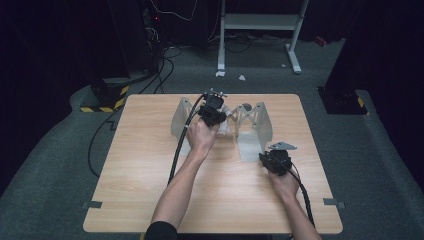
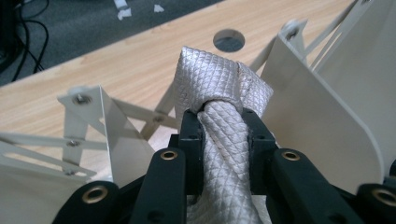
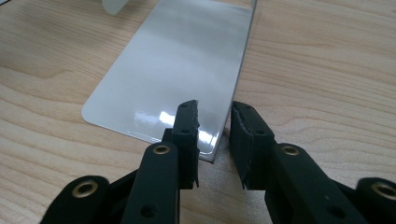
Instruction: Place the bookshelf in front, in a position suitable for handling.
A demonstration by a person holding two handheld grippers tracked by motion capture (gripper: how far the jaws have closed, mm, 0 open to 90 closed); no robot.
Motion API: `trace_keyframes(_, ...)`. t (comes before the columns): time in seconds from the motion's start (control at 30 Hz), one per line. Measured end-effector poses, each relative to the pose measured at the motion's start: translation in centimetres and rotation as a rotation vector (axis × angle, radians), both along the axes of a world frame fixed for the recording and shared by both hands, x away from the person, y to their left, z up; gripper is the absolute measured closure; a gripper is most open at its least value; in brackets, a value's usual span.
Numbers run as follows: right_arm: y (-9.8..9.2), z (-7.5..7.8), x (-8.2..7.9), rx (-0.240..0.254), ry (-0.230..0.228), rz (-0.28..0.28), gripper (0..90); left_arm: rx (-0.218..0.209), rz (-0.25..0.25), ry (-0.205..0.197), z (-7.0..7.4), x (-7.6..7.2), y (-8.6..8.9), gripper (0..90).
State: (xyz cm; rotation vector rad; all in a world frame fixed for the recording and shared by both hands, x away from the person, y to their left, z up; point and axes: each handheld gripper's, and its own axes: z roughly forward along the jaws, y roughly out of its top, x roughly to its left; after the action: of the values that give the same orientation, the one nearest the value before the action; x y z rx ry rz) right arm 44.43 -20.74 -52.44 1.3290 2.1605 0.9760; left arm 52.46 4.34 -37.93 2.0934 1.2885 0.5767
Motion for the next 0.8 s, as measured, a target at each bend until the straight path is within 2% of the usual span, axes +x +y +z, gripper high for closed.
trace_keyframes(0.03, 0.0, 0.0, 0.0, 0.001, 0.000, 0.001, 73.0, -0.008, 0.001, -0.015, 0.3, 0.0, -0.1, 73.8)
trace_keyframes(0.13, 0.0, 0.0, 0.0, 0.004, 0.002, 0.002, 73.5, 0.008, -0.005, -0.004, 0.1, 0.1, -0.4, 73.8)
trace_keyframes(0.27, -0.1, 0.0, 0.0, 0.007, 0.004, 0.006, 73.8, 0.019, -0.014, 0.031, -1.3, 0.4, -1.0, 73.8)
trace_keyframes(0.43, 0.0, 0.0, 0.0, 0.007, 0.004, 0.008, 73.8, 0.025, -0.023, 0.046, -2.3, 0.5, -1.5, 73.8)
trace_keyframes(0.6, 0.0, 0.0, 0.0, 0.010, 0.006, 0.010, 73.9, 0.054, -0.028, 0.065, -3.4, 0.7, -2.0, 73.8)
trace_keyframes(0.8, -0.1, 0.0, 0.0, 0.013, 0.007, 0.017, 73.4, 0.085, -0.039, 0.109, -5.6, 1.2, -2.4, 73.8)
